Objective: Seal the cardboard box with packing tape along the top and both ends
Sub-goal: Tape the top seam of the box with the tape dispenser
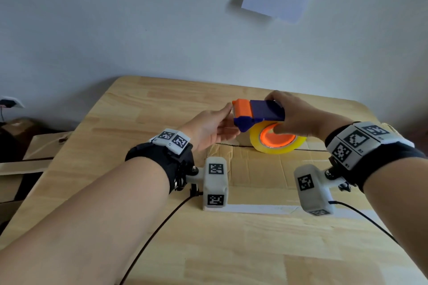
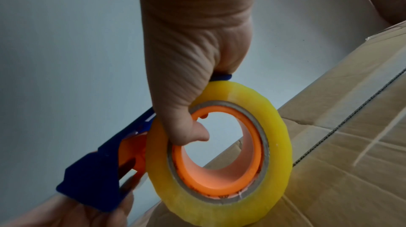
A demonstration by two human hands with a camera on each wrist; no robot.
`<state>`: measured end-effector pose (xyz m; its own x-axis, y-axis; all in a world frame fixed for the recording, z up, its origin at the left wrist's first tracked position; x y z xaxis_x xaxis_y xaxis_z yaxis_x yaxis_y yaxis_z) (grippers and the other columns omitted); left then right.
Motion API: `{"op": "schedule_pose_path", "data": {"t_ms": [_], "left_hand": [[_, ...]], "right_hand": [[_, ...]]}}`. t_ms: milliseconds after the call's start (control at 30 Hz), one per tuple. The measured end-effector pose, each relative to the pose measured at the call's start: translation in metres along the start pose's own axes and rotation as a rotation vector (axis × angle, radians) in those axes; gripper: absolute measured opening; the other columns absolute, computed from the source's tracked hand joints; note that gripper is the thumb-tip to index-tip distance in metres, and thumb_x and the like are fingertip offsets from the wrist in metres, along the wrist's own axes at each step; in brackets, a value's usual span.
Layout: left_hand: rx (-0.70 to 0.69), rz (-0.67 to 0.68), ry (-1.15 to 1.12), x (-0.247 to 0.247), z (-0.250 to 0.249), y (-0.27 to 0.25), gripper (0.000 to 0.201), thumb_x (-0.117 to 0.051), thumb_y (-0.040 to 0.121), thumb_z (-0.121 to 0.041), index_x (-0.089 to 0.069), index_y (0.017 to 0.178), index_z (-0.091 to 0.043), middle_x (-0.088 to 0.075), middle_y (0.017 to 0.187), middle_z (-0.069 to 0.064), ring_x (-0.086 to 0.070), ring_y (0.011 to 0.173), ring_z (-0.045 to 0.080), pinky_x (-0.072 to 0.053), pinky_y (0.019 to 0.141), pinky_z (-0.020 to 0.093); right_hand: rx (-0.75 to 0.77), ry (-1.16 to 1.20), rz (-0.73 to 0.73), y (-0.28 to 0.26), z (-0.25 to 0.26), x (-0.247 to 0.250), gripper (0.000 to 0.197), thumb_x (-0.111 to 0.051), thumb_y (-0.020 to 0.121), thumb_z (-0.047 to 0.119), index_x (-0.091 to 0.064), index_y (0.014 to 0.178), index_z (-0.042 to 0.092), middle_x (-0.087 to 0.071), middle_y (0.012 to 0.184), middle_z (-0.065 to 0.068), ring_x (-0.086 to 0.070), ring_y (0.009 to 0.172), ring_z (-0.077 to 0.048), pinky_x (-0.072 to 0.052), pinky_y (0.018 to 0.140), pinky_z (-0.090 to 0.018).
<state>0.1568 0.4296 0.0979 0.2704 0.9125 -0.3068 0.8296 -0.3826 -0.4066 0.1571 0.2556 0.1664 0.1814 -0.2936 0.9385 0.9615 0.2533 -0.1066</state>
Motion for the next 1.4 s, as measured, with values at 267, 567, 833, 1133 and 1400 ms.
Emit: {"op": "schedule_pose_path", "data": {"t_ms": [267, 567, 833, 1133, 1400], "left_hand": [[-0.033, -0.058, 0.086, 0.009, -0.001, -0.007, 0.008, -0.06, 0.089, -0.008, -0.058, 0.096, -0.004, -0.065, 0.076, 0.008, -0.064, 0.061, 0.015, -0.053, 0.055, 0.023], [-0.085, -0.158, 0.317, 0.013, -0.017, -0.019, 0.009, -0.061, 0.09, -0.008, -0.058, 0.093, 0.0, -0.066, 0.071, 0.01, -0.064, 0.056, 0.013, -0.054, 0.05, 0.019], [-0.13, -0.226, 0.457, 0.02, -0.046, -0.033, 0.003, -0.059, 0.091, -0.005, -0.058, 0.09, -0.002, -0.065, 0.071, 0.007, -0.063, 0.049, 0.006, -0.053, 0.052, 0.017], [-0.175, -0.256, 0.446, 0.035, -0.053, -0.053, 0.004, -0.058, 0.09, -0.004, -0.059, 0.093, -0.001, -0.064, 0.071, 0.009, -0.062, 0.061, 0.013, -0.053, 0.052, 0.017], [-0.263, -0.205, 0.592, 0.015, -0.095, -0.071, 0.009, -0.056, 0.09, -0.009, -0.06, 0.082, -0.007, -0.065, 0.067, 0.004, -0.058, 0.052, 0.009, -0.046, 0.048, 0.018]], "right_hand": [[0.003, -0.011, -0.011, -0.001, 0.002, -0.004, 0.054, -0.073, 0.068, 0.01, -0.046, 0.114, 0.019, -0.052, 0.106, -0.002, -0.048, 0.091, -0.021, -0.038, 0.075, -0.03], [0.016, -0.106, 0.052, -0.005, 0.009, -0.003, 0.052, -0.075, 0.068, 0.051, -0.045, 0.102, 0.026, -0.054, 0.097, 0.001, -0.05, 0.082, -0.018, -0.038, 0.067, -0.029], [0.028, -0.117, -0.079, -0.019, 0.025, 0.007, 0.056, -0.073, 0.07, 0.054, -0.046, 0.109, 0.024, -0.053, 0.095, 0.005, -0.05, 0.083, -0.019, -0.038, 0.068, -0.029], [0.037, -0.089, -0.103, -0.027, 0.043, 0.006, 0.055, -0.073, 0.071, 0.053, -0.046, 0.108, 0.022, -0.054, 0.093, 0.004, -0.051, 0.081, -0.018, -0.039, 0.066, -0.03], [0.057, 0.13, -0.096, -0.03, 0.038, 0.018, 0.046, -0.079, 0.072, 0.04, -0.052, 0.102, 0.017, -0.058, 0.088, -0.003, -0.054, 0.075, -0.019, -0.041, 0.062, -0.028]]}}
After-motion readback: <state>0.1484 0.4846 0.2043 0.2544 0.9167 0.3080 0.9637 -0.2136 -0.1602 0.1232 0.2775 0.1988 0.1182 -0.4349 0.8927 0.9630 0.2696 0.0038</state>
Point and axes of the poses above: each hand's wrist, its own y-axis towards the middle knuckle, its own x-axis out of the back of the hand, z = x × y, the point moved 6 cm from there along y, towards the middle knuckle
